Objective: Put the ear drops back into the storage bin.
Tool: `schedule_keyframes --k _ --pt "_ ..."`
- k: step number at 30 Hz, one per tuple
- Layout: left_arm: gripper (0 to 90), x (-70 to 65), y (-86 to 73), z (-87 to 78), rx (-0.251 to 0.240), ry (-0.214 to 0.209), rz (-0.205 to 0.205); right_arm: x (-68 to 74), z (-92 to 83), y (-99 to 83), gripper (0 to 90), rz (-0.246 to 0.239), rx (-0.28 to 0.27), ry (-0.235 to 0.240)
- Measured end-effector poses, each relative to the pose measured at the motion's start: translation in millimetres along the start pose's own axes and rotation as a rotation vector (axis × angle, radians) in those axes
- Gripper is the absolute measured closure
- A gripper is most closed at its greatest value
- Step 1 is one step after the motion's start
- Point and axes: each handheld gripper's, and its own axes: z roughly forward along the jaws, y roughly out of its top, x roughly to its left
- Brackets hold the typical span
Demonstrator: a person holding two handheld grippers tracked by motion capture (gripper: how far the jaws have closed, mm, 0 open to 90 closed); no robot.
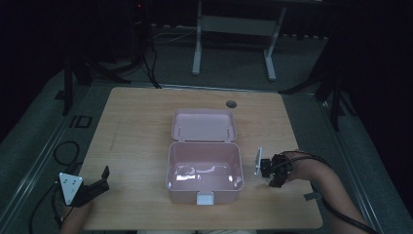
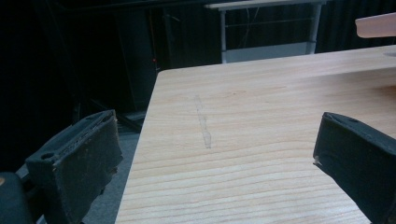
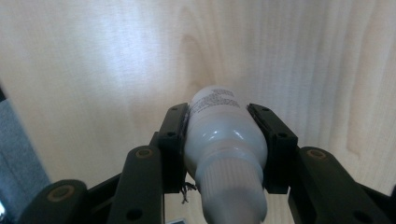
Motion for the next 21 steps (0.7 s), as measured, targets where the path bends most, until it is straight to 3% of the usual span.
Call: schedule_keyframes --k 11,21 --pt "1.0 -0.1 0.0 0.0 0.0 -0.001 0.001 7.1 -7.2 2.5 59.9 -0.031 0.011 0.01" --pt "1.0 -0.1 -0.1 0.1 0.001 0.0 0.001 8.7 -14.4 3.0 59.8 -0.006 0.033 0.028"
